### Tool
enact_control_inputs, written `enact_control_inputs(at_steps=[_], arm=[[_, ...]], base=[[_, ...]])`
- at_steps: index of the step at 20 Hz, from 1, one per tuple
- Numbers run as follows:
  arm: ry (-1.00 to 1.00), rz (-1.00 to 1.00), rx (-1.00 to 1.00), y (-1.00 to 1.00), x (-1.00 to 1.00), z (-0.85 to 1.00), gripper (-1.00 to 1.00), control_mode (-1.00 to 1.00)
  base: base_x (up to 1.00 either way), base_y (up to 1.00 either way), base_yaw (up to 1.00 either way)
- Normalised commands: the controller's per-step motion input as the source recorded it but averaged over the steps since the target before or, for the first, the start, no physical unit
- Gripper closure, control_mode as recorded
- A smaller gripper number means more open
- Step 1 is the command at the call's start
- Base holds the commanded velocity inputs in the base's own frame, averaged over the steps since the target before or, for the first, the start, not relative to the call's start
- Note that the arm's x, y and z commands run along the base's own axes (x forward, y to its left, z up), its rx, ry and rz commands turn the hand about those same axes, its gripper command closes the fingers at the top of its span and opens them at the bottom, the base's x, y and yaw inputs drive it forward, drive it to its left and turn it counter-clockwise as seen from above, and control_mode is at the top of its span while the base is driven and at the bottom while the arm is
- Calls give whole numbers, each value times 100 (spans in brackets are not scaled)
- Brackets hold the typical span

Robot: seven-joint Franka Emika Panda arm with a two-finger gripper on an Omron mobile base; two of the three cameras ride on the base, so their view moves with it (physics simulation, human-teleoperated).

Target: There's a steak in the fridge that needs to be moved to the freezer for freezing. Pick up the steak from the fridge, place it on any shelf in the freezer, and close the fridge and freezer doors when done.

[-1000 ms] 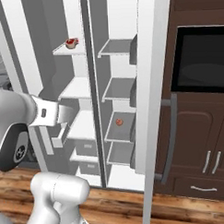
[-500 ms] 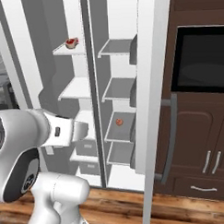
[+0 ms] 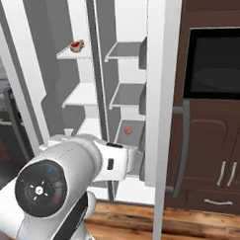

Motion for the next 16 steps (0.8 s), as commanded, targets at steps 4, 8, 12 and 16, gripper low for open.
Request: enact_control_inputs(at_steps=[4,8,12,16], arm=[[-37,4,1,-77,12,0,-100,-100],[-29,7,2,-67,32,-9,-100,-100],[-13,8,1,-70,35,-20,-100,-100],[-3,10,0,-41,52,-35,-100,-100]], base=[[0,0,0],[0,0,0],[0,0,0],[0,0,0]])
